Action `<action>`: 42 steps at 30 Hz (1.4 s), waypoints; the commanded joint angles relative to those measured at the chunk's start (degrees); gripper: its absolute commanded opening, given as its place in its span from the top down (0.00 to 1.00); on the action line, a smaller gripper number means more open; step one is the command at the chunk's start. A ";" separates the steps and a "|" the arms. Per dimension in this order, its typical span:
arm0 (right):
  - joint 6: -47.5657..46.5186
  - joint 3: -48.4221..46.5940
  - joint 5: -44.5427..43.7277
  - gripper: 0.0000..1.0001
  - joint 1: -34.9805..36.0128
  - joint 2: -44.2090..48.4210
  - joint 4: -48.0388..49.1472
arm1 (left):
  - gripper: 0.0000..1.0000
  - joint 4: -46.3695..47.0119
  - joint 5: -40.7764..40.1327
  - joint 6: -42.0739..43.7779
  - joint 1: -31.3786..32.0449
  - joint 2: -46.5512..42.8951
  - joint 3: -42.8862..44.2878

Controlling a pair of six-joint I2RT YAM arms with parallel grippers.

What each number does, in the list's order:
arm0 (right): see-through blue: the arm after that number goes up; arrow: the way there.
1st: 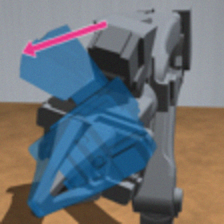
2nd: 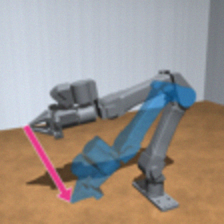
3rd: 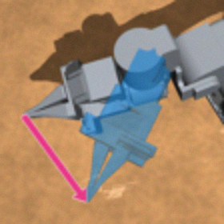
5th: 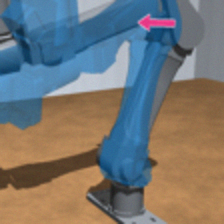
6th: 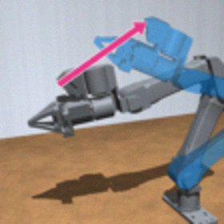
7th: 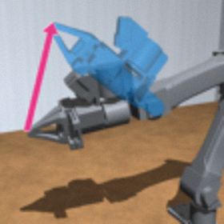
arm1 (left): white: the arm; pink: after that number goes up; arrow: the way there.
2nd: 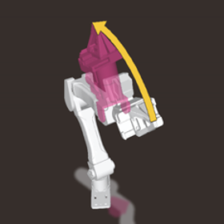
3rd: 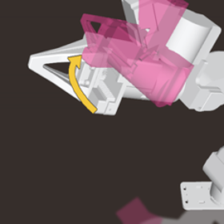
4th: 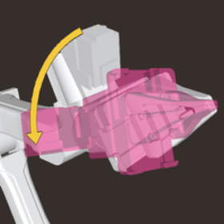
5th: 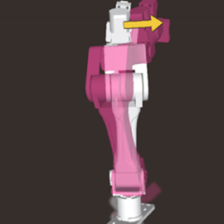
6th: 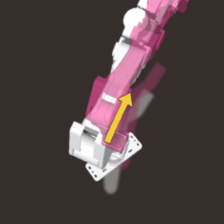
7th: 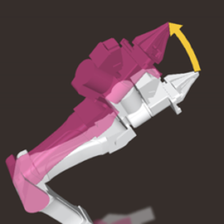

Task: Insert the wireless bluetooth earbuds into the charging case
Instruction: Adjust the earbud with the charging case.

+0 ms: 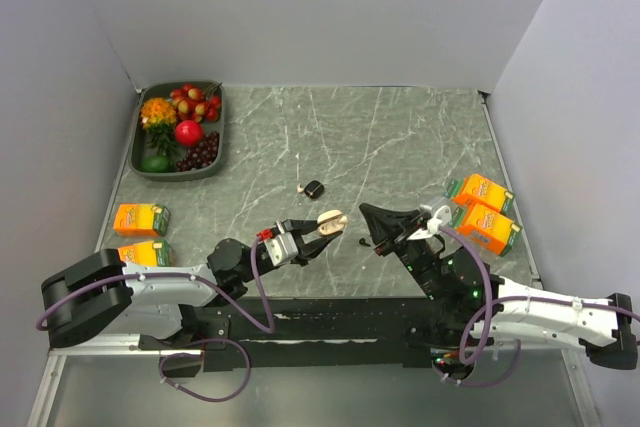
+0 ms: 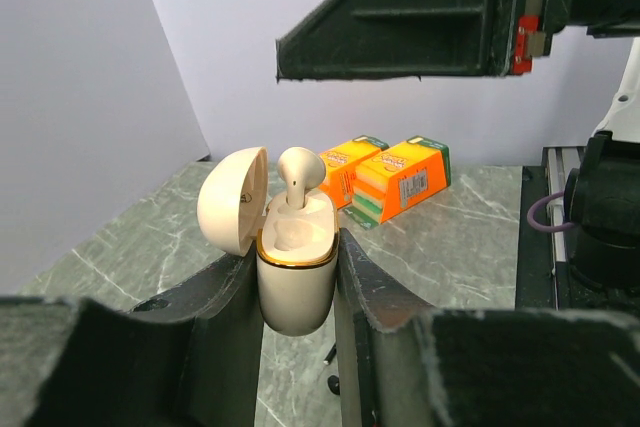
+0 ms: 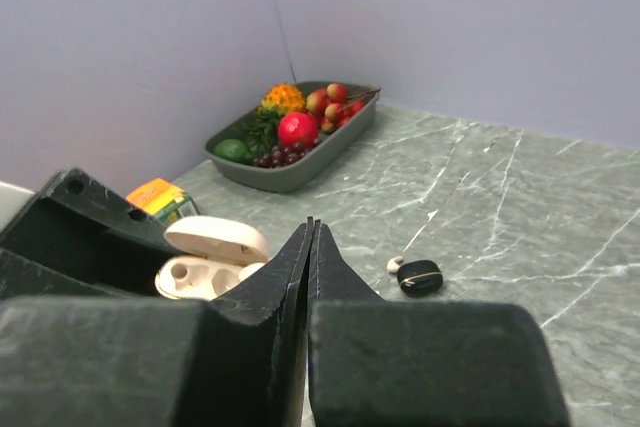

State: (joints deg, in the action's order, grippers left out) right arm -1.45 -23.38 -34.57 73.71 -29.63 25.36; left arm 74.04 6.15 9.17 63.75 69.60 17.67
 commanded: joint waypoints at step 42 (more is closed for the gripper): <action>5.67 -6.95 7.58 1.00 -0.06 -3.07 -10.69 | 0.99 29.06 -4.13 -0.38 0.06 2.38 -0.18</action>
State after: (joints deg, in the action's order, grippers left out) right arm 3.75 -27.40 -30.55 73.32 -34.06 13.43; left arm 75.70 4.38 8.84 63.75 71.11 17.58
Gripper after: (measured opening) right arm 0.007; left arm 0.330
